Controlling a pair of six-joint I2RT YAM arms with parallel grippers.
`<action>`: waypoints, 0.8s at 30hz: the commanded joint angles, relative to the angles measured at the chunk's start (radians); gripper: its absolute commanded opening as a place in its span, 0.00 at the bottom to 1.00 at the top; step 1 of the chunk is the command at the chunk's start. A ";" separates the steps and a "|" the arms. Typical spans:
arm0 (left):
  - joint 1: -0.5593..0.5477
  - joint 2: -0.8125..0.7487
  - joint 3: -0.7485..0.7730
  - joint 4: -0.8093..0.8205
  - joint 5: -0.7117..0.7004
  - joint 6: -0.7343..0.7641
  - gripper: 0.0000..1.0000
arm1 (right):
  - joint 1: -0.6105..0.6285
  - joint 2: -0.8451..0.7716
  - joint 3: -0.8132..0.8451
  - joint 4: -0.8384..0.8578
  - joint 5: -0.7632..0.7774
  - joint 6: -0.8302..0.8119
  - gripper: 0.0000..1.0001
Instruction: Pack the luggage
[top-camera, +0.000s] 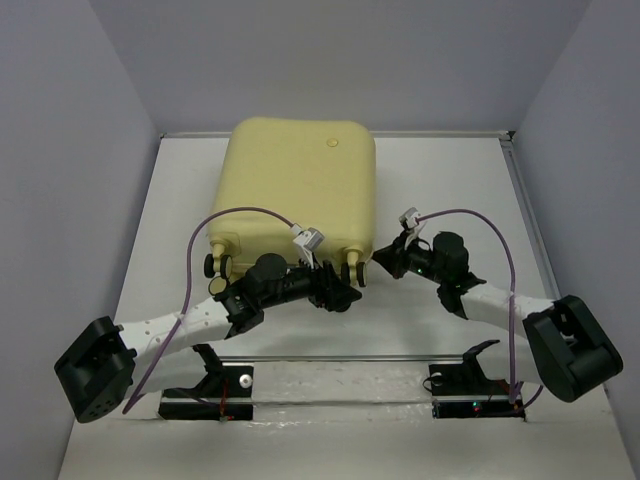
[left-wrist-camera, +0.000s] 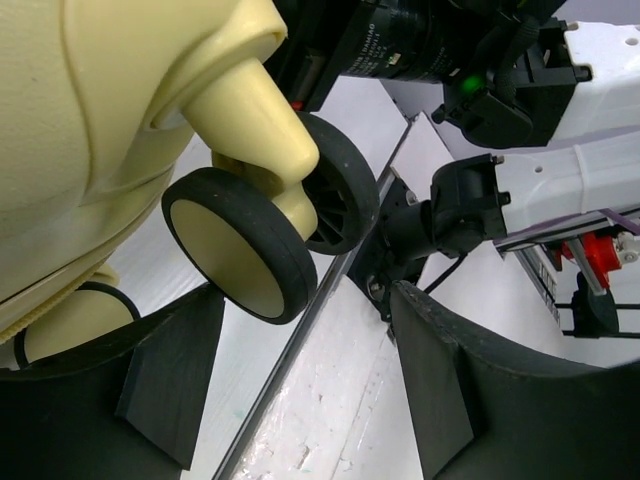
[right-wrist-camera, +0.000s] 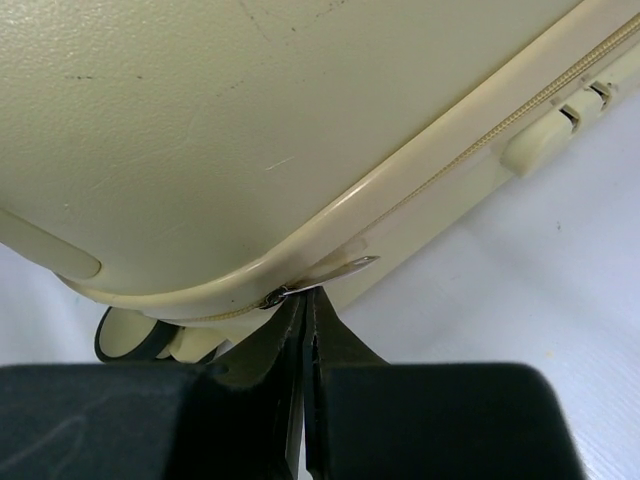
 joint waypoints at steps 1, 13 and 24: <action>0.009 -0.024 0.070 0.109 -0.059 0.003 0.75 | 0.026 -0.066 -0.032 0.130 -0.045 0.076 0.07; 0.009 -0.015 0.088 0.171 -0.096 -0.018 0.53 | 0.175 -0.206 -0.122 -0.084 0.087 0.179 0.07; 0.009 -0.037 0.073 0.182 -0.090 -0.029 0.52 | 0.173 -0.263 -0.102 -0.174 0.359 0.138 0.18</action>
